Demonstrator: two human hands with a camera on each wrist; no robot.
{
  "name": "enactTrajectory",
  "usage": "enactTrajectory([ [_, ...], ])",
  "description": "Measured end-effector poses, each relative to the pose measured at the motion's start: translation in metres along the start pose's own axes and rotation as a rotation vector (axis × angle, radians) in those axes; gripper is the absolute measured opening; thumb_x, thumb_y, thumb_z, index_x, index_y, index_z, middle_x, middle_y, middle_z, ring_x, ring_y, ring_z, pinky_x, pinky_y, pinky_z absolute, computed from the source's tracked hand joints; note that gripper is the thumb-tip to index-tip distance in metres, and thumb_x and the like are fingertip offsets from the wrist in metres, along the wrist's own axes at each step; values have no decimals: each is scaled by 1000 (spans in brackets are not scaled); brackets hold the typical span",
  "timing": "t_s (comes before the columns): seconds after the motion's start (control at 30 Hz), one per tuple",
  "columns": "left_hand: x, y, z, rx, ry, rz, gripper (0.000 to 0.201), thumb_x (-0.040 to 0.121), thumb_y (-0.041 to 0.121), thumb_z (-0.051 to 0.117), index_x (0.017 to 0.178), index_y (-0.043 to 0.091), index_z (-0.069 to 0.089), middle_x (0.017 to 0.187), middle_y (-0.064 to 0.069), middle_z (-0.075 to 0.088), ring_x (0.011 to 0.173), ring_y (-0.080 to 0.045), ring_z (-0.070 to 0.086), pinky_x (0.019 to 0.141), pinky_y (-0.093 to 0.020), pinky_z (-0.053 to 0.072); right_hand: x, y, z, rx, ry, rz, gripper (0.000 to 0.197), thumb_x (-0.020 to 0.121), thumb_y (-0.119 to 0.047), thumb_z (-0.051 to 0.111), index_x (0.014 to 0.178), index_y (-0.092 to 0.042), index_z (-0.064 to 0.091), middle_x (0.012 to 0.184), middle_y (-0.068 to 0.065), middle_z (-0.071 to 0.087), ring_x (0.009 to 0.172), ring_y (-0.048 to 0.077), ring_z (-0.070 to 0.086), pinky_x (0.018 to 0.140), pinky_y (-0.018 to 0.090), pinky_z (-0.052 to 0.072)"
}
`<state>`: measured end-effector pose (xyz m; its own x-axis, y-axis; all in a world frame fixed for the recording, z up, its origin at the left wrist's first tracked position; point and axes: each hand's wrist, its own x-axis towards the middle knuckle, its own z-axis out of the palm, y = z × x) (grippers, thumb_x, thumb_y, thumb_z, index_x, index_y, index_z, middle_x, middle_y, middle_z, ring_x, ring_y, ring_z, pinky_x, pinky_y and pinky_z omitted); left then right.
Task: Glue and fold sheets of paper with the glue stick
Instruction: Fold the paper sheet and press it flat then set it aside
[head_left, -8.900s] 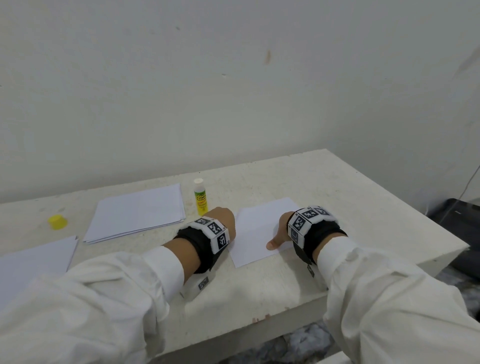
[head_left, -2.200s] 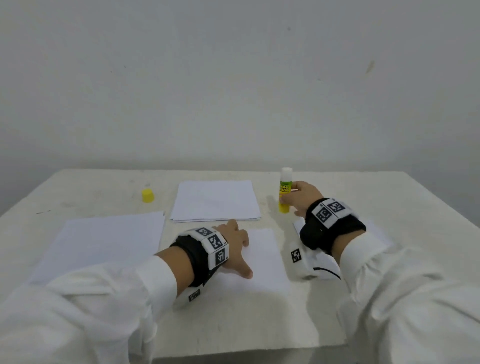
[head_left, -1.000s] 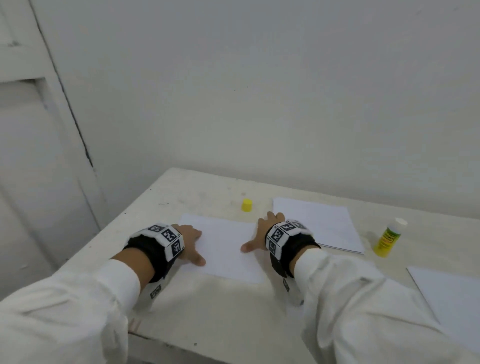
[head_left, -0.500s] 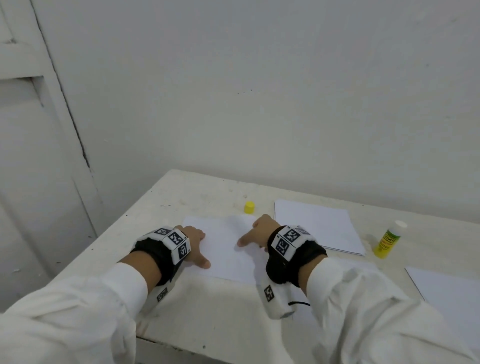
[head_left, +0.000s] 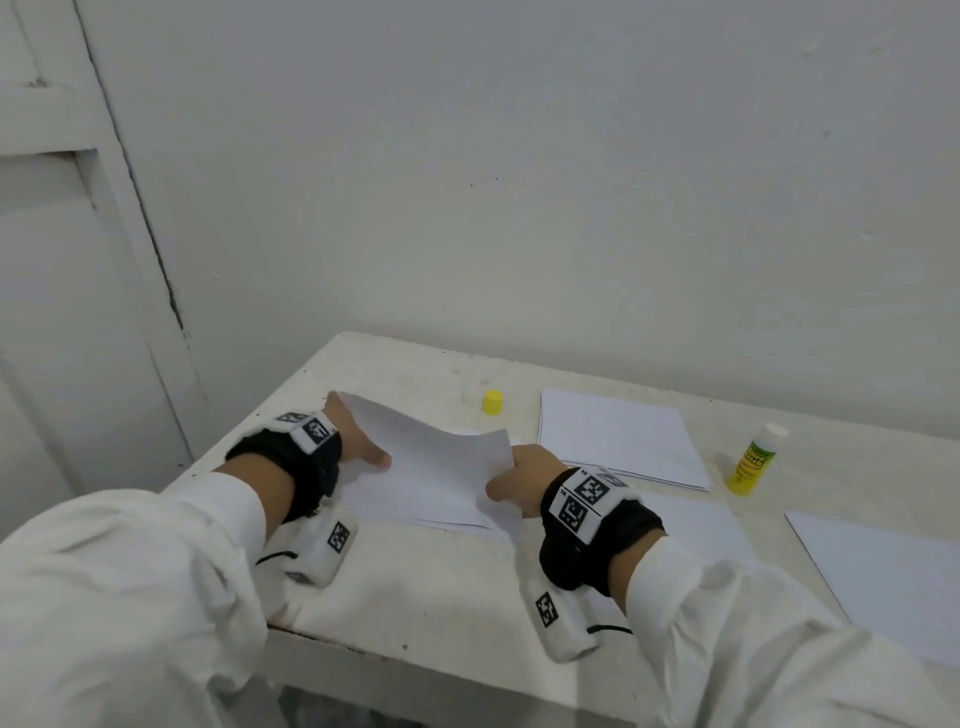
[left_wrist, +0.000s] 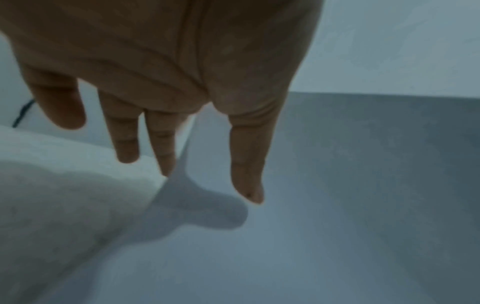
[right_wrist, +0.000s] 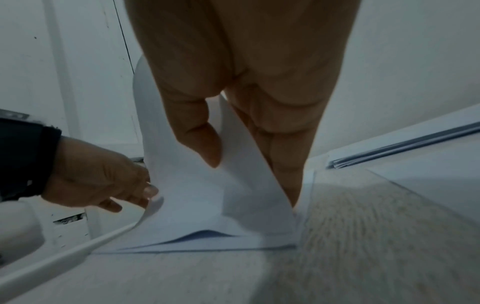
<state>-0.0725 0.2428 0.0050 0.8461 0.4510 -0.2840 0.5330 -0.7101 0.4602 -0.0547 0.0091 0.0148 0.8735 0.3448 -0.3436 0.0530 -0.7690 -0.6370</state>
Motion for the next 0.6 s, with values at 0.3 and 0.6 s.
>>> enactTrajectory([
  [0.3, -3, -15, -9, -375, -22, 120, 28, 81, 28, 75, 91, 4, 61, 95, -14, 67, 83, -27, 63, 83, -38, 52, -3, 0, 6, -146, 15, 39, 13, 88, -20, 58, 80, -9, 58, 75, 1, 52, 80, 23, 56, 57, 21, 41],
  [0.6, -8, -24, -4, -277, -201, -113, 43, 73, 23, 82, 104, 2, 60, 100, -17, 68, 94, -35, 66, 88, -50, 53, 0, -4, -5, 141, -30, 155, 33, 94, -18, 50, 117, 6, 51, 87, 12, 55, 93, 31, 57, 90, 38, 51],
])
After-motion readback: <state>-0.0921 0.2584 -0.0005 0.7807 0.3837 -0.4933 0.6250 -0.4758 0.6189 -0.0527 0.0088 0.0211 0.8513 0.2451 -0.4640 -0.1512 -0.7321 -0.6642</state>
